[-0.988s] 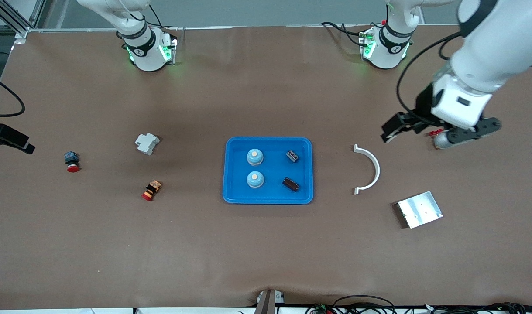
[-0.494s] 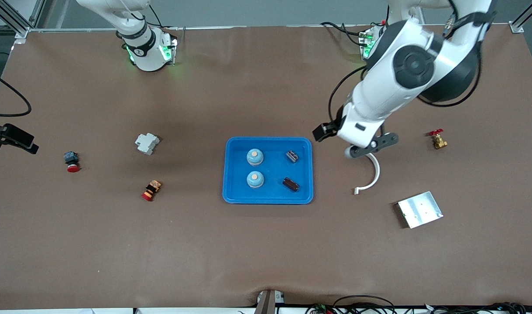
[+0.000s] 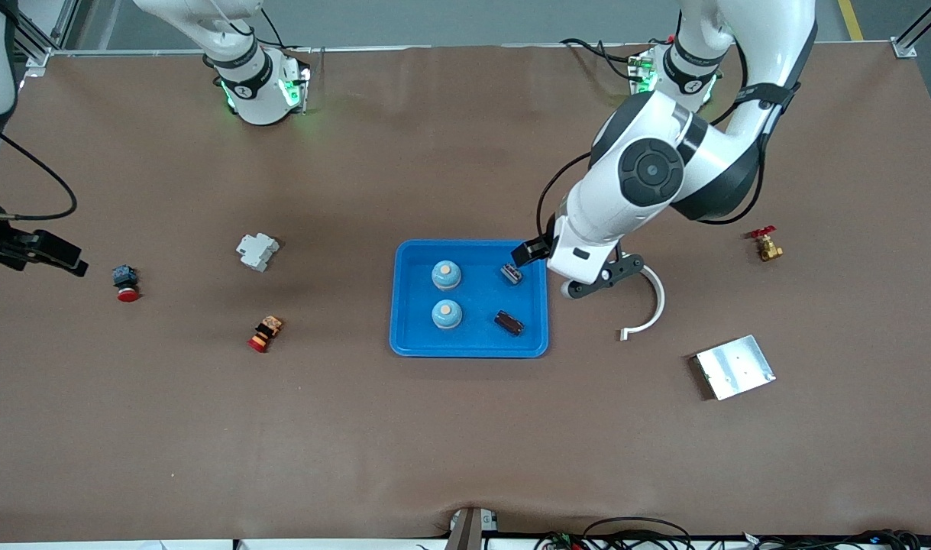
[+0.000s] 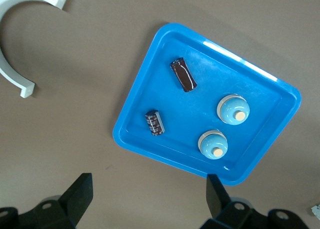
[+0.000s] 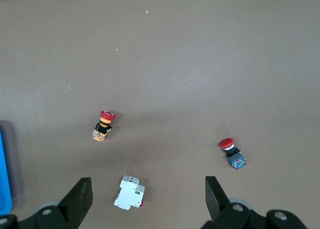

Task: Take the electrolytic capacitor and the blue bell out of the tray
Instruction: 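Move the left gripper over the brown capacitor in the blue tray, then grasp the capacitor with the left gripper while the right gripper reaches the bell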

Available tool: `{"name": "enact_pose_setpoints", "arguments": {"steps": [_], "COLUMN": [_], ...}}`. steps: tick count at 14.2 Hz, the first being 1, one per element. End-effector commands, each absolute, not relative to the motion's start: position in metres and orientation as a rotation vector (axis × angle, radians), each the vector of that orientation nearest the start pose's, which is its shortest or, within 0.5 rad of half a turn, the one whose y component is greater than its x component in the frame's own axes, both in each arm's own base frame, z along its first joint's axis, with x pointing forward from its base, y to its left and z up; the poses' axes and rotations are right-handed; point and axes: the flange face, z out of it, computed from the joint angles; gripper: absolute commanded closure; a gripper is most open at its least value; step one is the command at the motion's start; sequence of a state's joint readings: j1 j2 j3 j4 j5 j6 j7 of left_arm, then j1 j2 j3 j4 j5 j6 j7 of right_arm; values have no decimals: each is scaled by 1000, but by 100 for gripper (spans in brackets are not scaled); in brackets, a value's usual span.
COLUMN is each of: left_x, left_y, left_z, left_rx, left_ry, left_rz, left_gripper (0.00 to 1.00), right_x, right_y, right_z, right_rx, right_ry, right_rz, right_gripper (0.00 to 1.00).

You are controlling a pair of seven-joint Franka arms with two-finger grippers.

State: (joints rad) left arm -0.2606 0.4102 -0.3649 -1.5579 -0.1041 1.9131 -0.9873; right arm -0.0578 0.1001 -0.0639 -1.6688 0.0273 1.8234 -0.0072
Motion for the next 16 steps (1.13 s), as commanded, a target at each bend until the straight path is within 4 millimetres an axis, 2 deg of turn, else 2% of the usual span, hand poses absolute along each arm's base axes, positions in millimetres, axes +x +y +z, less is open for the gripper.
{"name": "enact_pose_setpoints", "arguments": {"steps": [1, 2, 4, 8, 11, 15, 16], "left_x": [560, 563, 567, 562, 557, 554, 552], "left_y": [-380, -381, -389, -422, -434, -437, -438], "left_z": [407, 393, 376, 317, 277, 259, 256], "left_rx": [-3193, -3191, -3205, -3165, -3081, -3022, -2996], "left_ry": [-714, -722, -751, -847, -965, -1076, -1128], "left_rz": [328, 341, 333, 254, 192, 215, 221], "left_gripper": [0, 0, 0, 0, 0, 0, 0], "right_x": [574, 566, 557, 558, 554, 545, 544], "right_y": [-61, -58, -35, 2, 35, 136, 154], "right_z": [511, 497, 477, 462, 434, 415, 409], "right_rx": [-3089, -3085, -3087, -3082, -3076, -3048, -3038], "right_ry": [209, 207, 159, 194, 235, 413, 445], "right_rz": [-108, -111, -90, -77, -99, -76, -90], "right_gripper": [0, 0, 0, 0, 0, 0, 0]}}
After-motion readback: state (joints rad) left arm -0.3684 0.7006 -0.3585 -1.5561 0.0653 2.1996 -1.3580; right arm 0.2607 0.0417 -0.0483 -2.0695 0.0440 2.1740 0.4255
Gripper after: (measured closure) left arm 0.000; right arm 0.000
